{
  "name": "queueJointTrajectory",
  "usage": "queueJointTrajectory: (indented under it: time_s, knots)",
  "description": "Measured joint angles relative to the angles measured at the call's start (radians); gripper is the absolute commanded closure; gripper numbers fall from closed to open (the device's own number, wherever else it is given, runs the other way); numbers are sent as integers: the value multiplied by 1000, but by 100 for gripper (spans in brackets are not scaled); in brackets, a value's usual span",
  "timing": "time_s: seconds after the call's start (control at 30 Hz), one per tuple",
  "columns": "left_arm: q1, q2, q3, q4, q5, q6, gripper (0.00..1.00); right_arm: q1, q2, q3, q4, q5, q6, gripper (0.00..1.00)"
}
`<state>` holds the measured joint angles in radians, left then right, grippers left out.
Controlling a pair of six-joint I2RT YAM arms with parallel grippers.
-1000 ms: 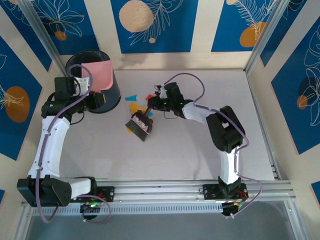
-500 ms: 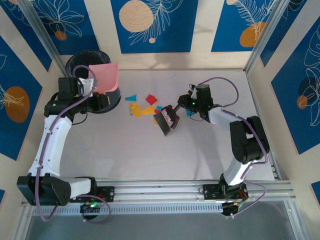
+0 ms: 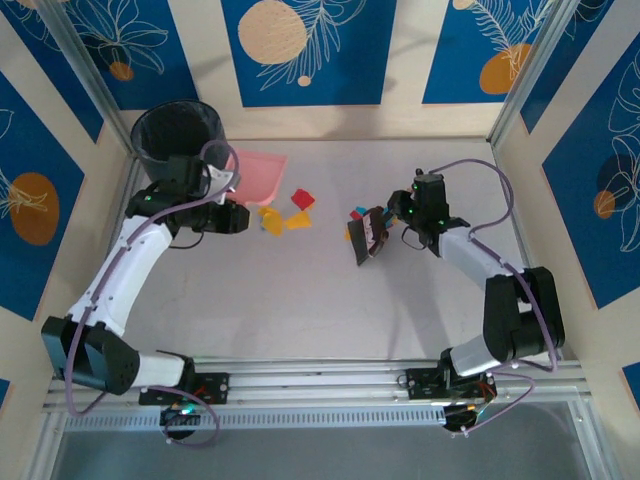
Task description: Sweep away the paper scraps from the table
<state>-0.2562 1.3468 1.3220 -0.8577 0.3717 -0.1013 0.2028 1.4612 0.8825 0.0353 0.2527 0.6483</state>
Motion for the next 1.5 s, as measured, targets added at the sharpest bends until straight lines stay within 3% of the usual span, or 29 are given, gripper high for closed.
queueJointTrajectory:
  time_s: [0.37, 0.67, 1.17, 1.5]
  knots:
    - [-121, 100, 33, -98, -115, 86, 100, -27, -187, -114, 63, -106, -93, 100]
    - [-214, 214, 48, -158, -145, 148, 100, -64, -268, -114, 69, -90, -151, 100]
    - [-365, 445, 146, -224, -118, 237, 100, -167, -166, -54, 82, 92, -405, 100]
    - [-384, 594, 258, -262, -63, 269, 100, -160, -6, 82, 130, 119, -570, 100]
